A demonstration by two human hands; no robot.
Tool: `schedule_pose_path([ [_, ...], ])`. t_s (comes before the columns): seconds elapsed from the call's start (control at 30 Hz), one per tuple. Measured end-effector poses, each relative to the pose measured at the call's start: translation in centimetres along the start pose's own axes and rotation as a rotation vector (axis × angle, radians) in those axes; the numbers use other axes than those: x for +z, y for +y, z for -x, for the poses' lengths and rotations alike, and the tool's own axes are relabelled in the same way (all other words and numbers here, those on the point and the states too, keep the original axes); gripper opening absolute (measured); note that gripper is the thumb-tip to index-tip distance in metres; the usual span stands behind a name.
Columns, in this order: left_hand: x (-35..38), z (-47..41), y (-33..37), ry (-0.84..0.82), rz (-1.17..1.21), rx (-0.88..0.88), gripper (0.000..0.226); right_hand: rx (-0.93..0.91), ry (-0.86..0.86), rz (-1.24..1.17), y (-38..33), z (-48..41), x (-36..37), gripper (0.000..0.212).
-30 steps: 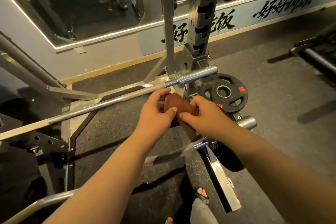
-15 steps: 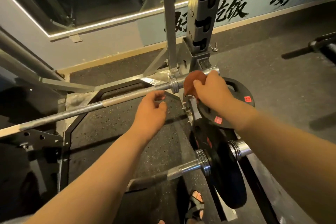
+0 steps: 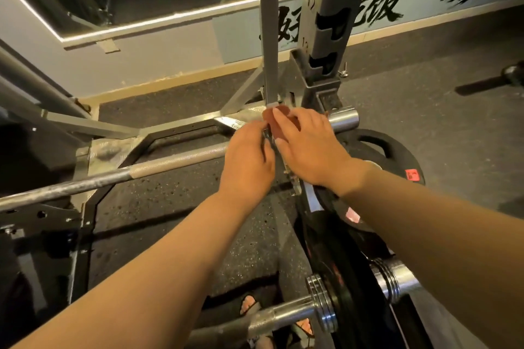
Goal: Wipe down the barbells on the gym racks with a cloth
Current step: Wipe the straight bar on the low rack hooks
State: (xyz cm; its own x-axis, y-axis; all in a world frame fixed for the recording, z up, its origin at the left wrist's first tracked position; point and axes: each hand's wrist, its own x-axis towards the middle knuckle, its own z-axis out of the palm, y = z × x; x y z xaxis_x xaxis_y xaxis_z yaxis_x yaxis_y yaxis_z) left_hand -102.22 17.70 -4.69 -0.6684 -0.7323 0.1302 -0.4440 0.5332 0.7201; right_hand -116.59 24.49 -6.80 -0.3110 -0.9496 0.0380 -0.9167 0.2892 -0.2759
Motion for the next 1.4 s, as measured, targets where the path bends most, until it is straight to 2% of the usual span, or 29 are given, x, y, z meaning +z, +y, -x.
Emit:
schedule_pose_path([
  [0.2, 2.0, -2.9, -1.8, -0.012, -0.115, 0.038, 0.034, 0.034, 0.064, -0.131, -0.3, 0.3, 2.1, 0.059],
  [0.33, 2.6, -4.2, -2.8, -0.009, -0.198, 0.020, 0.039, 0.013, 0.060, -0.102, 0.2, 1.5, 3.4, 0.066],
  [0.53, 3.0, -4.7, -2.7, 0.015, -0.288, 0.000, 0.046, -0.029, 0.075, -0.021, 1.8, -1.1, 1.7, 0.058],
  [0.67, 3.5, -4.7, -3.3, 0.020, -0.298, 0.008, 0.035, 0.156, 0.213, -0.078, 4.4, -0.1, 1.5, 0.051],
  [0.77, 3.8, -4.6, -3.7, 0.025, -0.308, 0.031, 0.037, 0.280, 0.237, -0.107, 2.4, -0.4, 2.1, 0.050],
  [0.87, 3.7, -4.6, -3.5, 0.001, -0.307, 0.025, 0.041, 0.135, 0.112, -0.136, -0.6, -0.7, 3.3, 0.057],
  [1.0, 3.4, -4.2, -3.6, -0.008, -0.323, 0.050, 0.041, -0.028, 0.058, -0.103, 1.9, -0.3, 2.0, 0.057],
  [1.1, 3.4, -4.0, -3.7, -0.005, -0.325, 0.046, 0.038, 0.081, 0.133, -0.105, 4.9, 0.5, 1.2, 0.059],
  [1.17, 3.4, -3.9, -3.5, 0.002, -0.319, 0.040, 0.037, 0.196, 0.190, -0.091, 4.3, 0.5, 1.3, 0.058],
  [1.23, 3.7, -3.9, -3.3, 0.000, -0.323, 0.027, 0.039, 0.246, 0.159, -0.087, 2.0, 0.2, 2.1, 0.057],
  [1.33, 4.1, -4.2, -2.9, -0.010, -0.373, 0.012, 0.043, 0.054, 0.103, -0.111, -0.3, -0.3, 2.9, 0.057],
  [1.4, 4.4, -4.3, -2.8, -0.005, -0.412, 0.013, 0.044, -0.030, 0.068, -0.082, 1.1, -0.3, 2.5, 0.056],
])
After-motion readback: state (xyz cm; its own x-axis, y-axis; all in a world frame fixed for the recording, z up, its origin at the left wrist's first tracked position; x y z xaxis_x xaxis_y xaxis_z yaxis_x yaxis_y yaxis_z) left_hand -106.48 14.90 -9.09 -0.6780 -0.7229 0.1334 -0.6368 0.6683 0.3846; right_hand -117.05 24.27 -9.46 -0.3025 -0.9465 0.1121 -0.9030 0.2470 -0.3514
